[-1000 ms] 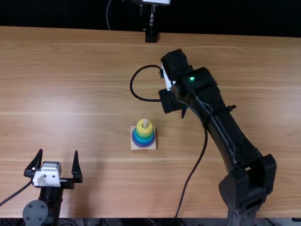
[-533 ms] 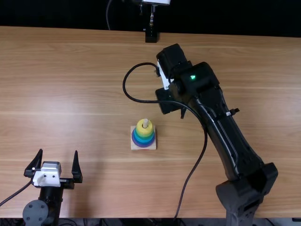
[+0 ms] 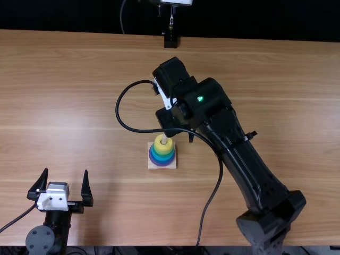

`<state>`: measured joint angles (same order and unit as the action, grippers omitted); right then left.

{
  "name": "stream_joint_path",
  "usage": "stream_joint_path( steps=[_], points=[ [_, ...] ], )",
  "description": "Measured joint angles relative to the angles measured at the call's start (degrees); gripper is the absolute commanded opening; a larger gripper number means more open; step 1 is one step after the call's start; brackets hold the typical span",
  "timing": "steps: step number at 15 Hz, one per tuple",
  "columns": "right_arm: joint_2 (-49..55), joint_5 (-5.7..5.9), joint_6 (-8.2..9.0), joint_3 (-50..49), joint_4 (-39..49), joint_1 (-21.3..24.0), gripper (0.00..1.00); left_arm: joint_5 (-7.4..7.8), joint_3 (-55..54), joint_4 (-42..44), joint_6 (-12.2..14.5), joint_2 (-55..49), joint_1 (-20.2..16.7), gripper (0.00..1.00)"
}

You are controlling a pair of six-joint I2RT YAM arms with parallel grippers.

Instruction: Build the Hanoi tower: stack the rings onto the peg from bottom to top in this color order: purple, dark blue, light blue, dark green, light green, yellow, orange.

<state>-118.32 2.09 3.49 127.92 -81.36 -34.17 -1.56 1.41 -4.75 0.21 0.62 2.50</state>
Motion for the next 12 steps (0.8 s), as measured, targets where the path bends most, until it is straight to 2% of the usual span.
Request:
stream_joint_path(
  steps=[6, 12],
  points=[
    [0.1, -0.02, 0.02, 0.0, -4.6, -4.4, 0.00, 0.02, 0.0, 0.0, 0.0, 0.0, 0.0, 1.00],
    [1.0, -0.11, 0.07, 0.0, -4.7, -4.9, 0.00, 0.00, 0.0, 0.0, 0.0, 0.0, 0.0, 1.00]
  ],
)
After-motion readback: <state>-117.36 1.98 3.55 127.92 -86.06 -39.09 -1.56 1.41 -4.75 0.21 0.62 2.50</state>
